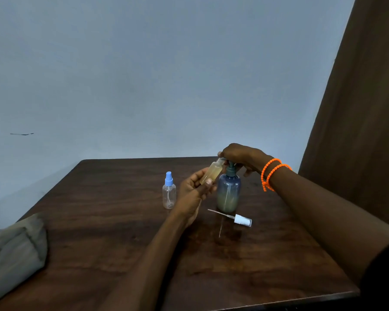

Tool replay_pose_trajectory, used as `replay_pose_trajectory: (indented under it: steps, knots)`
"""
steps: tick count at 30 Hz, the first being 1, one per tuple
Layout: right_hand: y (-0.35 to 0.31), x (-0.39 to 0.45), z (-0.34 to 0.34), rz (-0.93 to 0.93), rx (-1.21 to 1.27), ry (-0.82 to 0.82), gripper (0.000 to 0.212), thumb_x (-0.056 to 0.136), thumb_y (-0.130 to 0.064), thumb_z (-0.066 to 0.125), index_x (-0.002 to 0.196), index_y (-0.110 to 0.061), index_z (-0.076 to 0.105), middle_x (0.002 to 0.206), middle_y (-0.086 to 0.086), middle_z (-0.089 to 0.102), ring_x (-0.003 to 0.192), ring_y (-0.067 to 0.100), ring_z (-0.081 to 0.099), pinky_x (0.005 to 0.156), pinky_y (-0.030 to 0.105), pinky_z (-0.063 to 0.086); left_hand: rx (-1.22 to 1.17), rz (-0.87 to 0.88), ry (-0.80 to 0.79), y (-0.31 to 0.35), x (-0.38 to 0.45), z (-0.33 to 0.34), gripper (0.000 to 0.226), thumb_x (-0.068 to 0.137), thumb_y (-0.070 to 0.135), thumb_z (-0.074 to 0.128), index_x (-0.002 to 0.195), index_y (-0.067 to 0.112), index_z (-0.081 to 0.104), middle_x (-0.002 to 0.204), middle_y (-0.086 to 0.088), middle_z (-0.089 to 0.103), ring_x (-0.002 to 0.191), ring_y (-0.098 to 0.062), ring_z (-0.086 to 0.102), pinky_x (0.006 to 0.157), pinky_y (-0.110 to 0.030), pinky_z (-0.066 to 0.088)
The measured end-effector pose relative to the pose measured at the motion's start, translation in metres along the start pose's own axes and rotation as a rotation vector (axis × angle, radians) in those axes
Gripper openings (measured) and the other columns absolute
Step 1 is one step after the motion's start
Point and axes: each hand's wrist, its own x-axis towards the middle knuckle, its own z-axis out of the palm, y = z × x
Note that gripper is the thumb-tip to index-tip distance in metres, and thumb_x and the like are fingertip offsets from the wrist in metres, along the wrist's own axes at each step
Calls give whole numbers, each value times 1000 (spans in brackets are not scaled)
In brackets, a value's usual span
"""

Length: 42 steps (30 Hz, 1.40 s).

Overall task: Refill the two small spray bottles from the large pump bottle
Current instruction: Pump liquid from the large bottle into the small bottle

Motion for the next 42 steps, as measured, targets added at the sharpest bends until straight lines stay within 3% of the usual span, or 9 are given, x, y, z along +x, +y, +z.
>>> replay_pose_trajectory:
  steps: [10, 13, 18, 25, 30, 42]
  knots:
    - [5, 1, 4, -20, 50, 17, 21, 99, -26, 47, 89, -14, 60, 93, 4, 63, 87, 28, 64, 98, 62, 44, -2, -12, 8, 3, -2, 2, 33, 94, -1, 63, 125, 9, 63, 121, -10, 73, 116, -27, 67, 97, -39, 57]
    - [6, 9, 4, -13, 52, 17, 23, 98, -30, 48, 93, -12, 62, 95, 6, 65, 89, 30, 65, 95, 62, 47, -6, -15, 6, 2, -2, 1, 33, 93, 1, 64, 124, 9, 64, 122, -10, 72, 117, -28, 66, 97, -39, 56]
    - [12, 16, 12, -9, 85, 11, 24, 94, -32, 49, 83, -14, 61, 84, 8, 62, 85, 35, 62, 93, 64, 49, 10, -11, 6, 2, 1, -1, 32, 94, 1, 64, 125, 10, 64, 122, -10, 72, 115, -26, 67, 99, -41, 55]
    - [4, 5, 1, 38, -6, -50, 26, 96, -34, 50, 88, -12, 62, 106, 12, 64, 98, 36, 66, 96, 62, 46, -35, -8, -18, 4, -3, 2, 33, 94, -1, 62, 125, 10, 63, 121, -9, 73, 117, -27, 67, 98, -39, 56]
    - [9, 23, 7, 16, 70, -9, 27, 91, -37, 52, 84, -13, 61, 92, 14, 59, 80, 34, 58, 92, 63, 49, -44, -6, -13, 5, -2, 3, 33, 93, -1, 63, 124, 9, 63, 120, -9, 73, 116, -26, 67, 97, -38, 57]
    - [9, 21, -1, 41, 46, -36, 33, 95, -39, 51, 99, -9, 65, 113, 17, 65, 103, 39, 66, 90, 61, 52, -32, -16, -6, 2, -1, 2, 33, 93, -1, 63, 124, 9, 63, 122, -10, 72, 117, -28, 66, 99, -41, 55]
